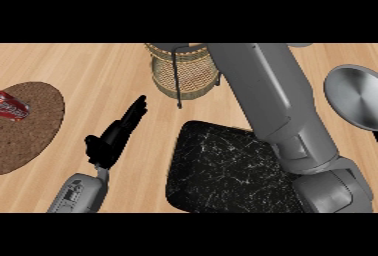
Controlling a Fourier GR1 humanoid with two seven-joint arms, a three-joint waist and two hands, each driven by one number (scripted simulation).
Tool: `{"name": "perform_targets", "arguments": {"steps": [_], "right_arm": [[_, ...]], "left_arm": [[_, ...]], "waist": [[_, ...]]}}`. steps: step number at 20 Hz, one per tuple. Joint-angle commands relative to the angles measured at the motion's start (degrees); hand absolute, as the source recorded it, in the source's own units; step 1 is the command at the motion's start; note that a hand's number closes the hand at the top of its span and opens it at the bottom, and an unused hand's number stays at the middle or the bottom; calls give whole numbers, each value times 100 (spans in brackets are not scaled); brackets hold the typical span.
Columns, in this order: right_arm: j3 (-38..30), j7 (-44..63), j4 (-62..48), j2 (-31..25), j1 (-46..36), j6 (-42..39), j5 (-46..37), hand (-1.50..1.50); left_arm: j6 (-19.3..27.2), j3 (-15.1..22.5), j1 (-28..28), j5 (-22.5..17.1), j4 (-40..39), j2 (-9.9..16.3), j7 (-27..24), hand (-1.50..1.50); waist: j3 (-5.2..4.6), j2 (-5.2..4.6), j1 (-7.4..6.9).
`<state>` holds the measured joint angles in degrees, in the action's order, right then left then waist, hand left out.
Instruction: Pick the bell pepper from the tray and place it in the tiered basket
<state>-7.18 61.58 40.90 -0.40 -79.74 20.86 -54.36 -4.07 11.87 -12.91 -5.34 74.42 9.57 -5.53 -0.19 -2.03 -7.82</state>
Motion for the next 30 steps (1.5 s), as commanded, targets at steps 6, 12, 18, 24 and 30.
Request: {"name": "perform_targets", "arguments": {"steps": [6, 12, 18, 24, 30], "right_arm": [[-908, 332, -683, 39, -292, 1925, 1235, -150], [-727, 209, -1353, 39, -809, 3121, 948, -150], [-319, 986, -2029, -126, -858, 4118, -527, -150], [-238, 1413, -2038, -112, -994, 4845, -1430, -150], [-557, 1022, -1357, -36, -564, 4851, -1494, -150]], "left_arm": [[48, 19, -76, 62, -114, -103, -60, 0], [98, -82, -171, 48, -126, -81, 82, 0], [263, -340, 159, -13, -200, -15, -125, 0], [403, -368, 481, 13, -115, -16, -54, 0], [372, -592, 757, -145, 40, 172, 14, 0]], "waist": [[1, -8, -64], [-7, 61, 149], [-17, 205, 641], [-6, 379, 972], [22, 558, 1338]]}}
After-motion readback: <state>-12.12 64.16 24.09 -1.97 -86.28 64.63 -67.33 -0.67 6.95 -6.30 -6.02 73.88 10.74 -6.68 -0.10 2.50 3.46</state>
